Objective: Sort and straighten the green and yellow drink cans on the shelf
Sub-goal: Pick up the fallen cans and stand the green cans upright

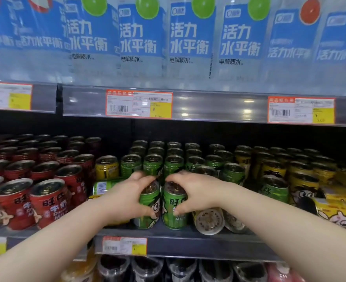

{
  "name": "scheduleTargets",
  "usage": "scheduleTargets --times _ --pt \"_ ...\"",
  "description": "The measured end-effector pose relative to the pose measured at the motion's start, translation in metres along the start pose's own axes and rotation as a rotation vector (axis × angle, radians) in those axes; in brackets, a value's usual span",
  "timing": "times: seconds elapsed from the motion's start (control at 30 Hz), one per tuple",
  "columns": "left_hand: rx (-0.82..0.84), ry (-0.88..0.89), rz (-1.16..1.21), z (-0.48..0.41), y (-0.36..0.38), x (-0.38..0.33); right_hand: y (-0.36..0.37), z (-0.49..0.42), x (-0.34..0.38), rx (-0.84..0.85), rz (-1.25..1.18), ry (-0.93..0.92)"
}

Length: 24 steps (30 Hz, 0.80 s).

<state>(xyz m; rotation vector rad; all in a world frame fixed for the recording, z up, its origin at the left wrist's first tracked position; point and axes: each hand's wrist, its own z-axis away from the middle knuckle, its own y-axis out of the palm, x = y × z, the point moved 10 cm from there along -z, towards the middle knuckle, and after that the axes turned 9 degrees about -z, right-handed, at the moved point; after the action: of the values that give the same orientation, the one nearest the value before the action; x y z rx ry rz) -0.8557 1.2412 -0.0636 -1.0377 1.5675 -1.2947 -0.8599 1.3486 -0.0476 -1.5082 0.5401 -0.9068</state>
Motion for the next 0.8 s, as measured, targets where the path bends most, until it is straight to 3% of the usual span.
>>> scheduleTargets --times 0.13,0.2,0.3,0.47,0.63,0.8 --pt "0.030 -0.076 -0.012 0.000 -0.002 0.000 -0.014 -0.003 -0.006 0.059 -0.114 -0.060" --pt "-0.011 -0.091 -0.014 -0.001 -0.012 -0.006 -0.043 -0.006 -0.016 -0.051 -0.193 -0.075" --pt "-0.033 -0.076 -0.025 -0.007 -0.021 -0.024 -0.071 -0.011 -0.051 -0.137 -0.115 -0.018" --pt "0.074 -0.048 -0.141 -0.023 -0.008 -0.052 -0.037 -0.019 -0.092 0.100 0.046 0.087" --pt "0.127 -0.041 -0.244 -0.023 0.001 -0.054 -0.035 -0.014 -0.097 0.108 0.009 0.019" --pt "0.119 -0.048 -0.245 -0.023 0.000 -0.049 -0.037 -0.001 -0.116 0.196 0.086 0.098"
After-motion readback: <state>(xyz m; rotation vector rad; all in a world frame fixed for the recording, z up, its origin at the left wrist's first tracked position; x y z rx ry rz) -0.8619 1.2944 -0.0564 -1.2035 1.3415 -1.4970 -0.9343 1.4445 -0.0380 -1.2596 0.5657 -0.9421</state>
